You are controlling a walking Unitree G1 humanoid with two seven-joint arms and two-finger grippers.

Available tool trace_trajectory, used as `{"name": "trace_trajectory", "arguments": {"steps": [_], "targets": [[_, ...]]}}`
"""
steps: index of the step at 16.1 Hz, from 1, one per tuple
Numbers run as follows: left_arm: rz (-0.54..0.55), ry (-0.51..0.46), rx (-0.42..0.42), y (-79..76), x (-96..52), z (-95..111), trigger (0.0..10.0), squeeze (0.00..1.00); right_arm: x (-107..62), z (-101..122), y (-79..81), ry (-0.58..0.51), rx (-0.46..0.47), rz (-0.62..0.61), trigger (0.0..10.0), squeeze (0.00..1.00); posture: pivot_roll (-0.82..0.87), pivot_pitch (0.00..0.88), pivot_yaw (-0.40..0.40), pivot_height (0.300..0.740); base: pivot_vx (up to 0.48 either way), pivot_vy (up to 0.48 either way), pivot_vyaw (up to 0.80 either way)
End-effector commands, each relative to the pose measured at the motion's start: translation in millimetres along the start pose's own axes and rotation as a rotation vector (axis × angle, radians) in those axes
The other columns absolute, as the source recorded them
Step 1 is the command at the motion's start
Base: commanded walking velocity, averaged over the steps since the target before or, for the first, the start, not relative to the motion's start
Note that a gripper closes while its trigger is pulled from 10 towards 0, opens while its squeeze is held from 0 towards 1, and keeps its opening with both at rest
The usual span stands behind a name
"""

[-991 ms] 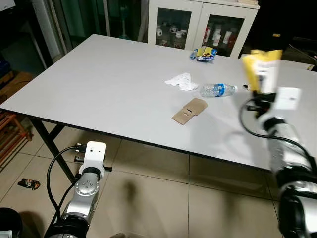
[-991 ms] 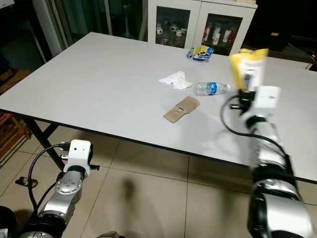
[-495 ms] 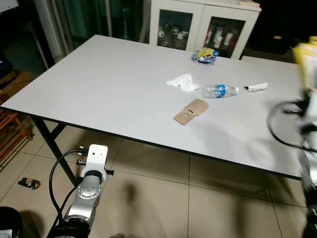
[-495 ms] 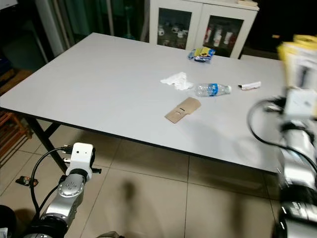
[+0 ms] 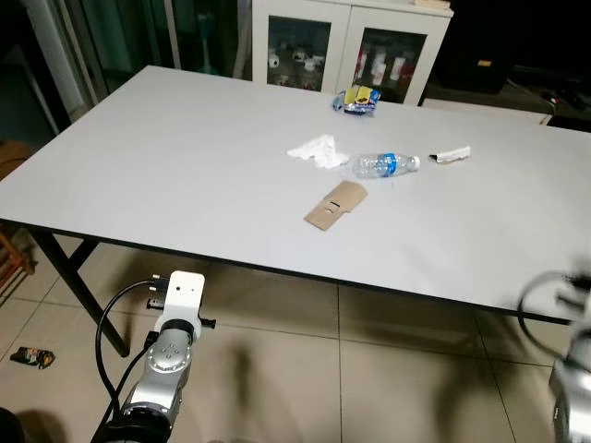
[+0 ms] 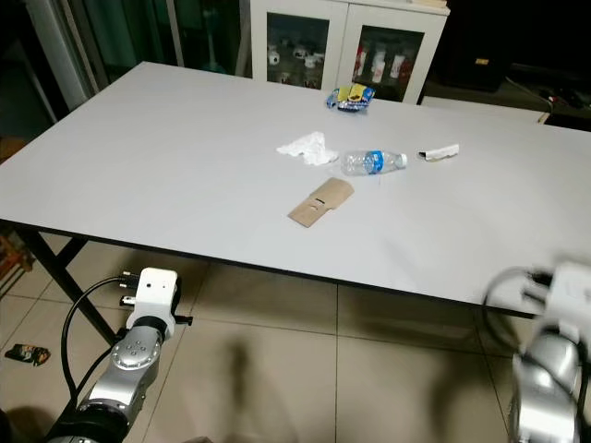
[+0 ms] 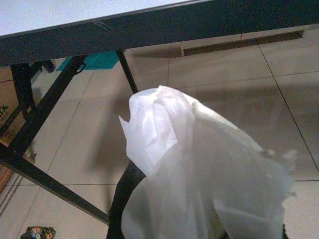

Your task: Picking trash to rubbish bin

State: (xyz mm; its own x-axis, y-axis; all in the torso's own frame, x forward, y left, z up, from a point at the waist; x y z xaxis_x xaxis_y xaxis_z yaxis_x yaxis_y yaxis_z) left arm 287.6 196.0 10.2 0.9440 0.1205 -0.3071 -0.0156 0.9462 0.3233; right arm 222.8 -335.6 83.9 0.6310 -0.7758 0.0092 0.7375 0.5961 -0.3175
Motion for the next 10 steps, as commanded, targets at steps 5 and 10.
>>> {"name": "trace_trajectory", "arguments": {"steps": [5, 10], "targets": [[-0.024, 0.007, 0.007, -4.3, -0.9, -2, 10.0, 0.00, -16.9, -13, -22.3, 0.090, -0.058, -0.151, 10.0, 0.00, -0.03, 0.038, -0.082, 0.740, 0.000, 0.000, 0.00], [-0.030, 0.010, 0.007, -5.9, -0.9, -3, 10.0, 0.00, -44.7, -51, -35.2, 0.353, -0.078, -0.255, 10.0, 0.00, -0.04, 0.039, -0.086, 0.740, 0.000, 0.000, 0.00]]}}
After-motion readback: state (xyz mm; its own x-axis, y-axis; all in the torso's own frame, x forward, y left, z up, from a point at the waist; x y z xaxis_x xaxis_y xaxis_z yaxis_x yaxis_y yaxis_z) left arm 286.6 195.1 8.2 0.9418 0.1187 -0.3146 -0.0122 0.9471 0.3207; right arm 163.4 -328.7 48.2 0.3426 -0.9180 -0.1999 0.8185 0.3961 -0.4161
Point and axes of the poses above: a point about 5 cm out from each wrist's last joint towards the gripper, its own x axis pointing out of the wrist towards the gripper, its own z axis along the axis of the wrist's last joint, y = z × x, the point moved 1 cm from there along x, pointing out of the wrist towards the gripper, and after that the axes turned 3 degrees about x, right-handed, at the moved point
